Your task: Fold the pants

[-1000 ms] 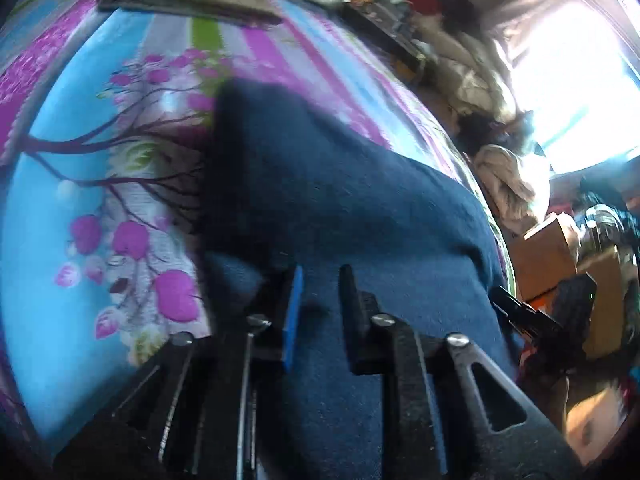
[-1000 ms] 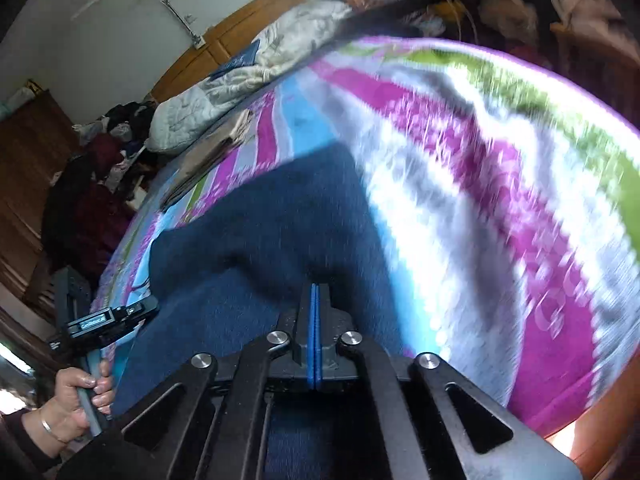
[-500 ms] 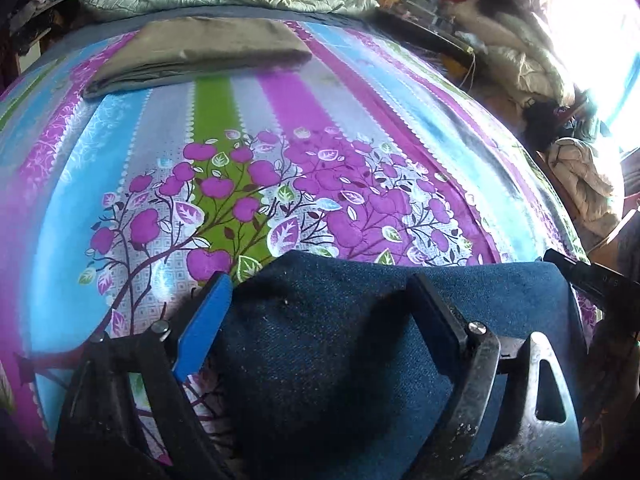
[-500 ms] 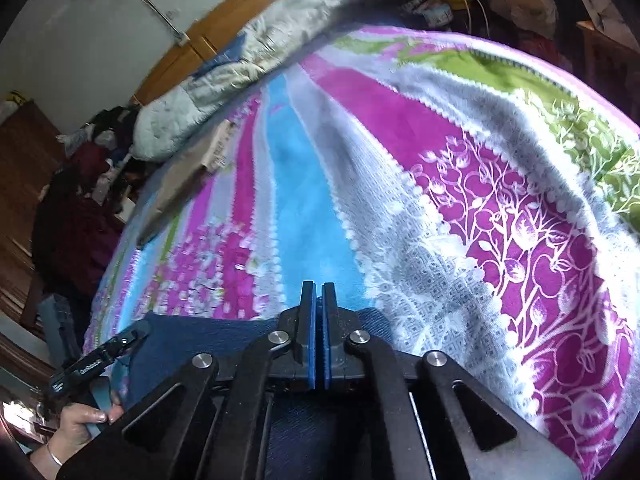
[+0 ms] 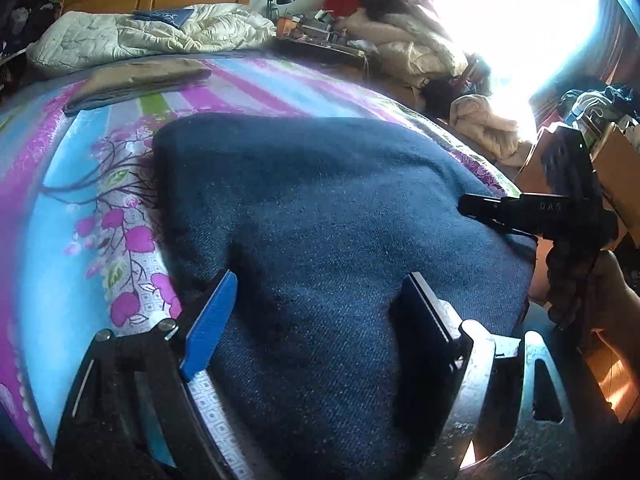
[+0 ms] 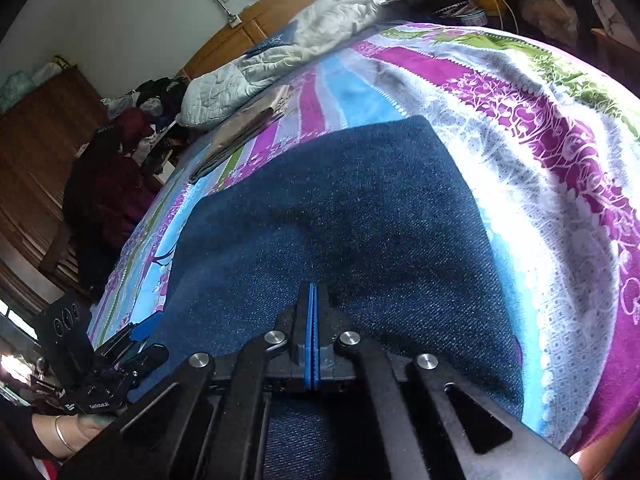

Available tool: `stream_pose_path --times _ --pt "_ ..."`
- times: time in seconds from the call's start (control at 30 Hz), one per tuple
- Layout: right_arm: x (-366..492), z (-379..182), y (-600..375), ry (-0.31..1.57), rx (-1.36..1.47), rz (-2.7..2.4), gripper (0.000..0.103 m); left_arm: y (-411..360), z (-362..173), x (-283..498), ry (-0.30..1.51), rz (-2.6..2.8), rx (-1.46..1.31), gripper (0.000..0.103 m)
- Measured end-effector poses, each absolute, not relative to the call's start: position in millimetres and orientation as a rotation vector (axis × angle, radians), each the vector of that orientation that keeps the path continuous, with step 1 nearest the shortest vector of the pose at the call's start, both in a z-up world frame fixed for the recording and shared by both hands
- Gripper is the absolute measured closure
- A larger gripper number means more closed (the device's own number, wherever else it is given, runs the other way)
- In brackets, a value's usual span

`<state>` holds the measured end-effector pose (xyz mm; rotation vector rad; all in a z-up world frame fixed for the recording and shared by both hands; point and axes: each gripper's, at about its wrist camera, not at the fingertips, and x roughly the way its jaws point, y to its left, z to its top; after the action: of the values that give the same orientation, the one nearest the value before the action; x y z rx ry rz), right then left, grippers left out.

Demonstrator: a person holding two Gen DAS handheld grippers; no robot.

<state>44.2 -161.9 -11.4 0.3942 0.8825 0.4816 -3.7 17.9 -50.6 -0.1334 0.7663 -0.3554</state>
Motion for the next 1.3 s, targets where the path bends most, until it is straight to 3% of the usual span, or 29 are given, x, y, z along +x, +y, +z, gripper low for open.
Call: stream_pose_path --times 0.03,0.1,0.17,0.3,0.4,0.6,0.73,0.8,0.93,1.03,1.07,1.13,1.3 --pt "38.3 -1.2 -162.9 0.854 0.39 0.486 0.088 18.1 -45.4 0.4 0.787 -0.348 -0.13 0.02" --pt "26.0 12.9 -162.0 0.825 0.368 0.492 0.088 17.6 -32.6 -2.1 0.779 -0.362 -0.137 0.02" --pt "13.0 11.5 -155.8 0.85 0.354 0.487 0.08 14.5 -24.8 -18.3 0.741 -0.367 -0.135 0.016" --pt "8.4 1.7 -151.6 0.88 0.307 0.445 0.084 15.2 -46.4 -25.3 0.751 -0.342 -0.151 0.009" --pt "10.6 20.8 -149.6 0.823 0.285 0.447 0.081 11.3 -26.3 -17.0 0.79 -0.332 -0.144 0.015" --pt "67.2 44.9 -139.7 0.695 0.223 0.383 0.079 16.8 2.6 46.3 0.683 -0.255 -0.308 0.012" --pt "123.3 43.3 -136.5 0.769 0.222 0.324 0.074 37.6 -10.4 100.3 0.907 -0.09 -0.591 0.014" --pt "139.5 44.6 -137.5 0.792 0.228 0.329 0.072 48.7 -11.3 103.0 0.913 -0.149 -0.819 0.012" --pt "159.3 38.3 -132.9 0.814 0.248 0.351 0.067 32.2 1.2 115.4 0.831 -0.158 -0.561 0.002" --pt "171.1 12.7 -127.9 0.836 0.265 0.377 0.052 32.2 -33.2 136.9 0.858 -0.143 -0.407 0.002" --pt "173.9 3.2 -132.4 0.853 0.305 0.378 0.053 44.6 -50.1 145.2 0.91 -0.175 -0.498 0.002" --pt "178.3 -3.2 -146.0 0.844 0.399 0.39 0.054 65.0 -48.8 140.6 0.83 -0.201 -0.624 0.002" --pt "177.3 -8.5 -159.3 0.834 0.458 0.377 0.054 64.3 -43.9 140.1 0.875 -0.21 -0.545 0.004"
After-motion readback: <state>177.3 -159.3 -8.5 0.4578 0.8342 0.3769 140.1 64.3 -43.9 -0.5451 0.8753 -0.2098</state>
